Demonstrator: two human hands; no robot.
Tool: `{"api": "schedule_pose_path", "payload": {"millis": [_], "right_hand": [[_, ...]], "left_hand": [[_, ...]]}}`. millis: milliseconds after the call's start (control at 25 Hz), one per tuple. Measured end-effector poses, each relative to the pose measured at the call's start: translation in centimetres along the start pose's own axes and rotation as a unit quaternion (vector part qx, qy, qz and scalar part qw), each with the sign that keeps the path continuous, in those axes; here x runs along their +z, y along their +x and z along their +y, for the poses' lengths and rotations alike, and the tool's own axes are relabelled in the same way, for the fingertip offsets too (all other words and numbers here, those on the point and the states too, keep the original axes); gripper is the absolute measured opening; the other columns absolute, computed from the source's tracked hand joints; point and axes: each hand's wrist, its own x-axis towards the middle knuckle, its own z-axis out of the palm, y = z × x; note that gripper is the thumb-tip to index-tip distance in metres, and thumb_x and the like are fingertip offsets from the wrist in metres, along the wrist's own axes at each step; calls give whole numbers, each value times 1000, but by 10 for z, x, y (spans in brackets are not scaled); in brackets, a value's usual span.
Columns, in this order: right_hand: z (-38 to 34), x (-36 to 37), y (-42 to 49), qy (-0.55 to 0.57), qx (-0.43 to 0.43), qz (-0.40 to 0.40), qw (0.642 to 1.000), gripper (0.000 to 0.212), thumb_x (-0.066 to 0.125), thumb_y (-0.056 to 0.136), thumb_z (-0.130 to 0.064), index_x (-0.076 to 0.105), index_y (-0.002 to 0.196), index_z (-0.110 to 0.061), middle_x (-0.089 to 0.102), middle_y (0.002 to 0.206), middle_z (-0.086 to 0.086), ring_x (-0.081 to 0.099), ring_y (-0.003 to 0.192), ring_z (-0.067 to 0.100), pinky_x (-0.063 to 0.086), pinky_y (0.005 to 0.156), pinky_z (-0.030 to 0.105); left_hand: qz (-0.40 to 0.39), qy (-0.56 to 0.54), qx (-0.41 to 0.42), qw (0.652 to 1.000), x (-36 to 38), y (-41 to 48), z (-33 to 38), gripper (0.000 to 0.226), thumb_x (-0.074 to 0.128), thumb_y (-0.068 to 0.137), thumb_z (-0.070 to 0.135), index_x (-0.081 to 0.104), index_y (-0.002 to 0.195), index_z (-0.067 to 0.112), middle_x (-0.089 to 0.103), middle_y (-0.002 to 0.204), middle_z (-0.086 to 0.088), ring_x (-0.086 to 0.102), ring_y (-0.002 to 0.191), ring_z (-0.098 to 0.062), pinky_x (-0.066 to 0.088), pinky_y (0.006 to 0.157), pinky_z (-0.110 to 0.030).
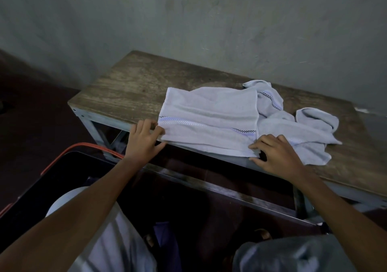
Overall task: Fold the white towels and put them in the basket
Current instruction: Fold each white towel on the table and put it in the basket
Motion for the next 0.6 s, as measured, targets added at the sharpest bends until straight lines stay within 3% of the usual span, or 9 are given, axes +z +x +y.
{"api": "schedule_pose_path", "payload": {"millis": [160,320,600], "right_hand": [[2,-1,3,42,14,-10,999,22,76,75,-26,71,96,-21,66,88,-7,63,83,16,26,71,27],[2,0,7,-1,6,0,1000,22,78,71,-12,71,91,-17,64,83,-3,63,77,22,25,68,28],[0,-25,33,26,58,22,998,12,71,76,-7,66,85,-13,68,83,3,62,78,28,37,71,34]], "left_hand": [[0,-12,11,1000,-1,2,-4,25,54,78,41,65,85,20,59,101,-7,51,88,-26,35,74,-36],[14,-41,23,999,-3,2,-8,25,55,80,41,69,85,21,61,100,-3,47,91,-18,32,76,-33],[36,-101,-4,994,-8,10,-2,20,56,84,35,70,91,23,64,105,2,52,95,-13,32,79,-31]]}}
